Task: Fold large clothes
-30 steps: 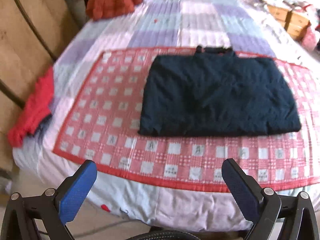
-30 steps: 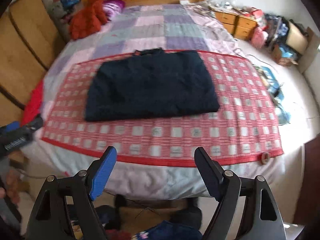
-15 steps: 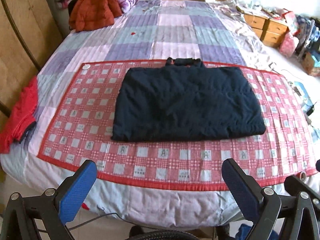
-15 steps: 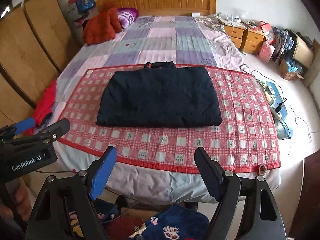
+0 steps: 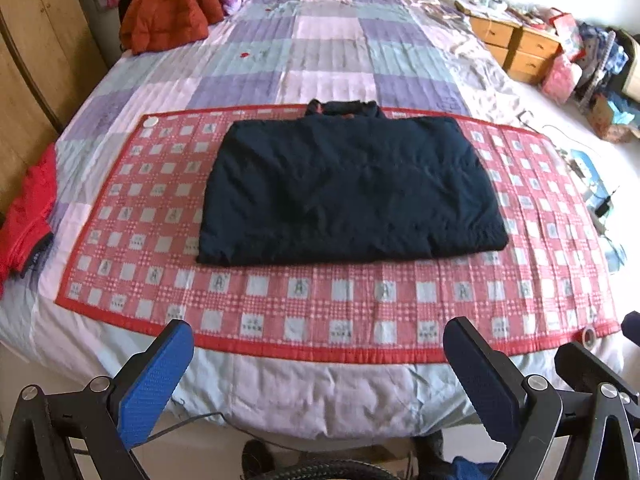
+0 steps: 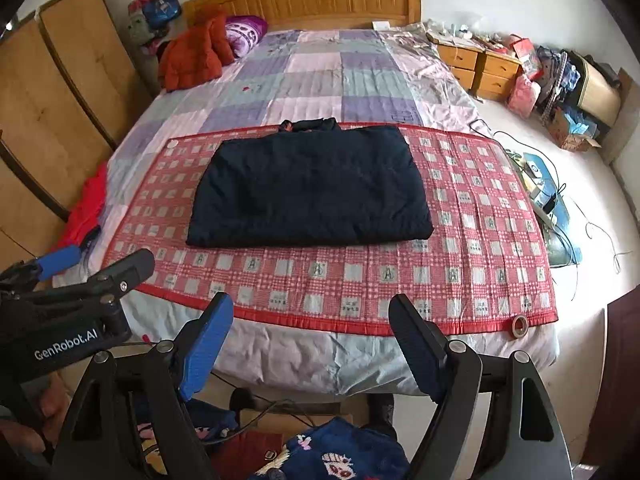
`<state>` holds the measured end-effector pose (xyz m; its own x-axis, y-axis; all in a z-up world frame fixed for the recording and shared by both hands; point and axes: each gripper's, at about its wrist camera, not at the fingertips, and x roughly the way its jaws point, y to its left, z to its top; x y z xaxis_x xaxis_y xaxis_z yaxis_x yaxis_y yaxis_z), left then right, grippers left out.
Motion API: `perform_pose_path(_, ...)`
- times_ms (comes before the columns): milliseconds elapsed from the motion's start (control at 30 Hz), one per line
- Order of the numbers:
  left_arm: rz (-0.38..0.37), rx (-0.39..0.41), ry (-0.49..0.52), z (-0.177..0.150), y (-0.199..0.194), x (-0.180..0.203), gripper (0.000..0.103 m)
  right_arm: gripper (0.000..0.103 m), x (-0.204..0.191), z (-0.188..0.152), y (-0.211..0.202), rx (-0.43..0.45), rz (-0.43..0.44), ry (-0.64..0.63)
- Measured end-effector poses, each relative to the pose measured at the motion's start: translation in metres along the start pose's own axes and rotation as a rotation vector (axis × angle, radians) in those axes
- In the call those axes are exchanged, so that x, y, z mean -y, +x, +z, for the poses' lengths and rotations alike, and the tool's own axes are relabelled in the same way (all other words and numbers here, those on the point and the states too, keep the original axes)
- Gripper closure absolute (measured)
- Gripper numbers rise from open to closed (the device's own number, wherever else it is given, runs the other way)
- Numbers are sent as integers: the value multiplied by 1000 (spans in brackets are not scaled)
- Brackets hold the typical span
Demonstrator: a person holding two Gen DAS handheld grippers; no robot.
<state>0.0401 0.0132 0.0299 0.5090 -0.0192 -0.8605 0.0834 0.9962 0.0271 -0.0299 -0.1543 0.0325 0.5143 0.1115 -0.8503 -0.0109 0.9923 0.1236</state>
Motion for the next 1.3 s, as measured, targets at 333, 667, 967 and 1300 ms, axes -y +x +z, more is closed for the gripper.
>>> perform_pose_path(333, 5, 1, -5, -4, -1, 1, 0, 20, -2, -3, 0, 6, 5, -9)
perform_pose_path(667, 8, 0, -2, -3, -1, 3, 0, 20, -2, -3, 0, 13, 4, -11)
perform_pose_path(967, 7, 2, -3, 3, -1, 7, 0, 20, -5, -2, 2, 13, 2, 0)
perform_pose_path(1300, 6, 1, -4, 2, -1, 6, 0, 20, -4, -2, 1, 13, 3, 0)
